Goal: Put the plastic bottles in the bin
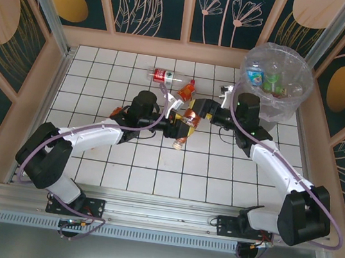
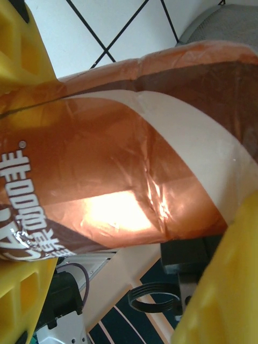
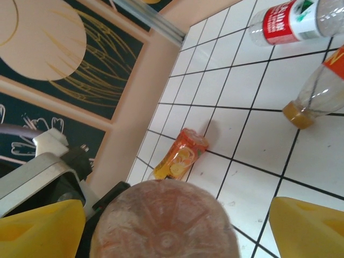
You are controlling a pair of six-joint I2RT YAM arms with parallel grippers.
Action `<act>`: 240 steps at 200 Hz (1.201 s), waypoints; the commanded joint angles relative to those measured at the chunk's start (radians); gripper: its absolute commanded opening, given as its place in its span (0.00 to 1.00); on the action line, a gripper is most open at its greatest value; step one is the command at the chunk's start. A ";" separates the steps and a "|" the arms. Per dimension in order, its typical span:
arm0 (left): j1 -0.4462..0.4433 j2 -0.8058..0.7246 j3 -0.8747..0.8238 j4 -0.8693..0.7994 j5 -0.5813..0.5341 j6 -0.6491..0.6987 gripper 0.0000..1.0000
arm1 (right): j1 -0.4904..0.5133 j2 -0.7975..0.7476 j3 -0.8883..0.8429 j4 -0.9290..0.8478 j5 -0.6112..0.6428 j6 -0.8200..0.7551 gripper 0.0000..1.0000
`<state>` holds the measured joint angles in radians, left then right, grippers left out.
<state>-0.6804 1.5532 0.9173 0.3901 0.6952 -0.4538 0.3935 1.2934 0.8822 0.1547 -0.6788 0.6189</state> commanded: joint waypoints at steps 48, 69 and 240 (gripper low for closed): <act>-0.005 -0.013 0.004 0.035 0.004 0.003 0.56 | 0.036 0.022 0.042 0.026 -0.025 -0.005 0.61; -0.005 -0.013 0.004 0.031 0.003 0.003 0.64 | 0.034 0.021 0.053 0.023 -0.019 -0.004 0.54; -0.005 -0.229 -0.021 -0.208 -0.275 0.206 0.99 | -0.184 -0.135 0.472 -0.202 0.836 -0.484 0.50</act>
<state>-0.6811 1.3209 0.9104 0.2100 0.4469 -0.2729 0.2314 1.1362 1.3083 -0.0982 -0.1211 0.2485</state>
